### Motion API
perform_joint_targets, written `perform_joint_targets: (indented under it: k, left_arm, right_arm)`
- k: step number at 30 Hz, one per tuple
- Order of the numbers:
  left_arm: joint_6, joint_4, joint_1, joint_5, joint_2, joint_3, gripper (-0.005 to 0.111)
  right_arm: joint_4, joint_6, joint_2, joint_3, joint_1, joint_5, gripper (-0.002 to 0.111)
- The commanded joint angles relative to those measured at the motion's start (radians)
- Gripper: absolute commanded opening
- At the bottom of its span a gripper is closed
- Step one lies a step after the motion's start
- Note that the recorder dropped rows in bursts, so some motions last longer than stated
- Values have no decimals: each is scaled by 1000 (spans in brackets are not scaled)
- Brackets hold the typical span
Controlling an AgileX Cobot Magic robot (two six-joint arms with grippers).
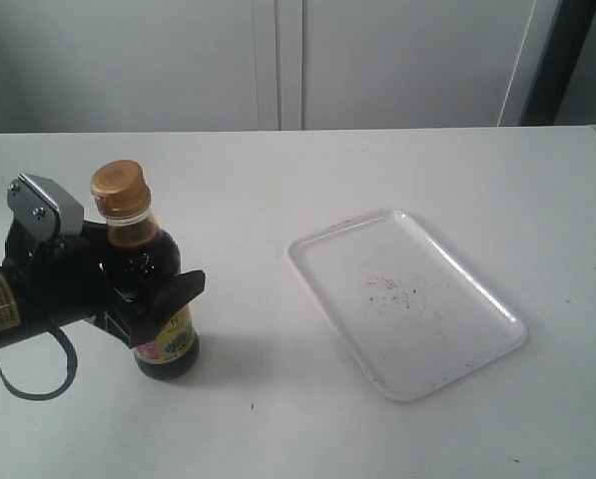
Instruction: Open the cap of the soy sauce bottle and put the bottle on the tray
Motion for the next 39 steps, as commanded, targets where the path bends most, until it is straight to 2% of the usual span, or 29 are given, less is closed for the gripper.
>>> perform_joint_targets:
  k: [1,11,13,16,23,39]
  left_arm:
    - [29,-31,-5,-8,27,9,105]
    - [73,-42,-5,-68,90,9,104]
    - [75,-42,-5,-64,90,9,100]
    - [83,-40,-5,-64,90,9,80]
    - [85,-37,-5,-23,90,9,0]
    - [124,9,-5,-57,90,9,0]
  right_arm:
    - [-10,4,-6,4,-3,-2,0]
    - [-10,4,-6,4,-3,-2,0]
    - [-10,4,-6,4,-3,-2,0]
    - [-10,4,-6,4,-3,-2,0]
    - [-10,4,-6,4,-3,-2,0]
    - [-47,2,-6,4,-3,-4,0]
